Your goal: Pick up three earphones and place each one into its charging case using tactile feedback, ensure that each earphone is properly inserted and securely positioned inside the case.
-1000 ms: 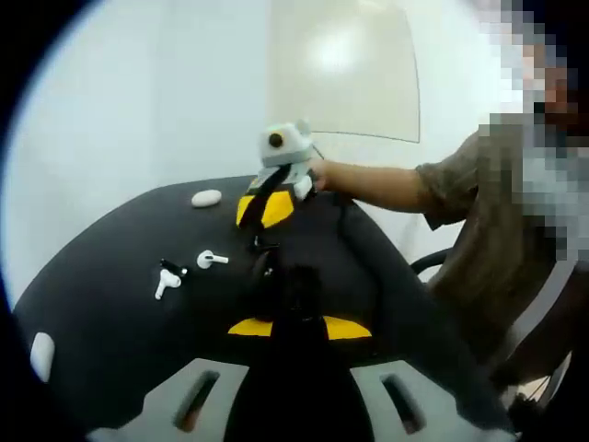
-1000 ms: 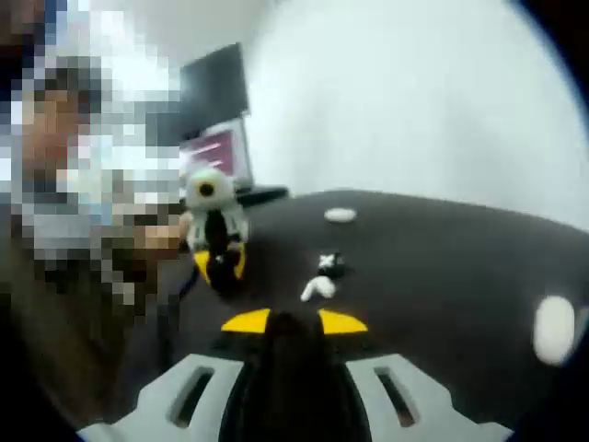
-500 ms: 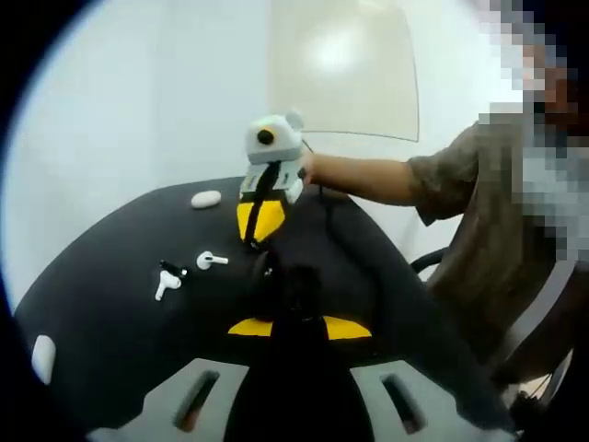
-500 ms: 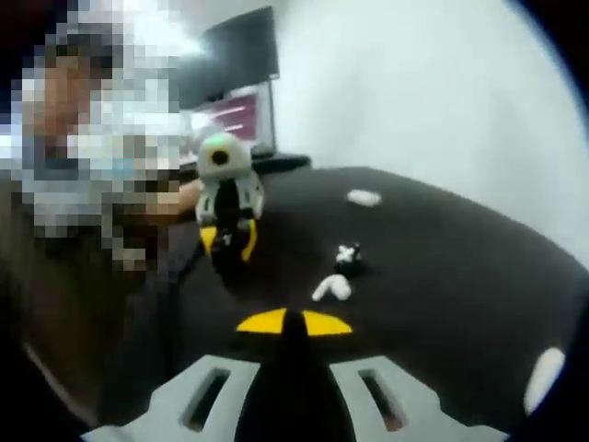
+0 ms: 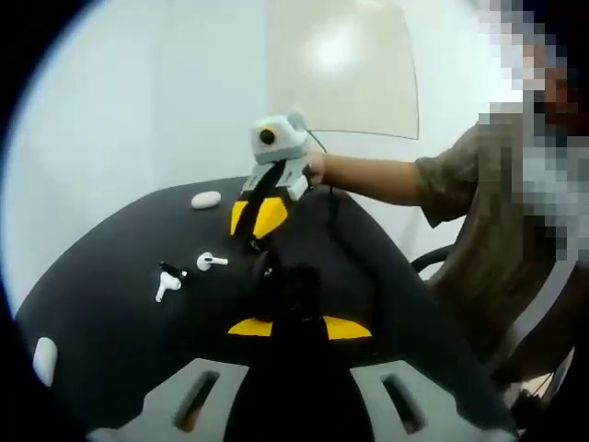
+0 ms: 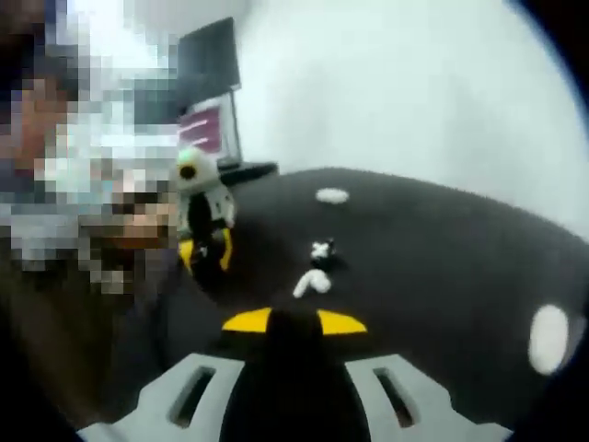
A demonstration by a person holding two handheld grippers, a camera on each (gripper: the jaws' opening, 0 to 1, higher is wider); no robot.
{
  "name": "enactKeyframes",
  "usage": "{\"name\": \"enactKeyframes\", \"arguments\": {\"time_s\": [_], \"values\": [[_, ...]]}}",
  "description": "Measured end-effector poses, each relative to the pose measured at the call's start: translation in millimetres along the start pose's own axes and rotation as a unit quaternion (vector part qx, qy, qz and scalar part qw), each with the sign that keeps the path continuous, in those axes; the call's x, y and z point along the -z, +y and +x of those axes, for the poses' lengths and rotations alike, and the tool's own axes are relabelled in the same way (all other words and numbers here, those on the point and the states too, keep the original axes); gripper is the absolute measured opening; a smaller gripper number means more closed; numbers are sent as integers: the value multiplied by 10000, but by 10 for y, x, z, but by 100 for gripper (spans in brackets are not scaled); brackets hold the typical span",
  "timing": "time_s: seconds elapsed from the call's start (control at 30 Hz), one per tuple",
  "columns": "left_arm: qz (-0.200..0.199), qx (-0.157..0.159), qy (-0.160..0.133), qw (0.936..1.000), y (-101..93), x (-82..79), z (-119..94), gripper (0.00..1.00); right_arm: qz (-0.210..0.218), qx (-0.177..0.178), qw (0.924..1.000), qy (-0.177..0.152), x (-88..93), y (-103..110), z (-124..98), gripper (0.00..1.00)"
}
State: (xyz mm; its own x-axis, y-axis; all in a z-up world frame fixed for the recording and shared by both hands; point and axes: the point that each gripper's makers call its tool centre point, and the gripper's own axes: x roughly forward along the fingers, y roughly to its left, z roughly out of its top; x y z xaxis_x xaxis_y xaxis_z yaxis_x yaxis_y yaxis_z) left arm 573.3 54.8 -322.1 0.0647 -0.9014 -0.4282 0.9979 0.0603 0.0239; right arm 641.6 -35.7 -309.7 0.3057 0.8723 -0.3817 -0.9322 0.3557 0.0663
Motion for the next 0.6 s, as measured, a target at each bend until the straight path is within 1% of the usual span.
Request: {"name": "enactKeyframes", "arguments": {"time_s": [0.13,0.27,0.33,0.47,0.57,0.6], "values": [[-10,5,-9,10000,-1,1,2,15,-423,-120,9990,63,5,140,33,18],[-20,11,-13,10000,18,-2,2,15,-599,-216,9979,87,-33,273,29,18],[-26,13,-15,10000,35,-4,0,15,-783,-296,9964,117,-52,360,21,17],[-29,12,-14,10000,61,-8,-2,15,-864,-464,9951,153,-42,480,30,17],[-31,9,-12,10000,73,-9,-4,15,-950,-725,9926,228,-7,616,35,17],[-30,8,-12,10000,78,-10,-5,15,-1025,-795,9914,194,-14,652,30,17]]}}
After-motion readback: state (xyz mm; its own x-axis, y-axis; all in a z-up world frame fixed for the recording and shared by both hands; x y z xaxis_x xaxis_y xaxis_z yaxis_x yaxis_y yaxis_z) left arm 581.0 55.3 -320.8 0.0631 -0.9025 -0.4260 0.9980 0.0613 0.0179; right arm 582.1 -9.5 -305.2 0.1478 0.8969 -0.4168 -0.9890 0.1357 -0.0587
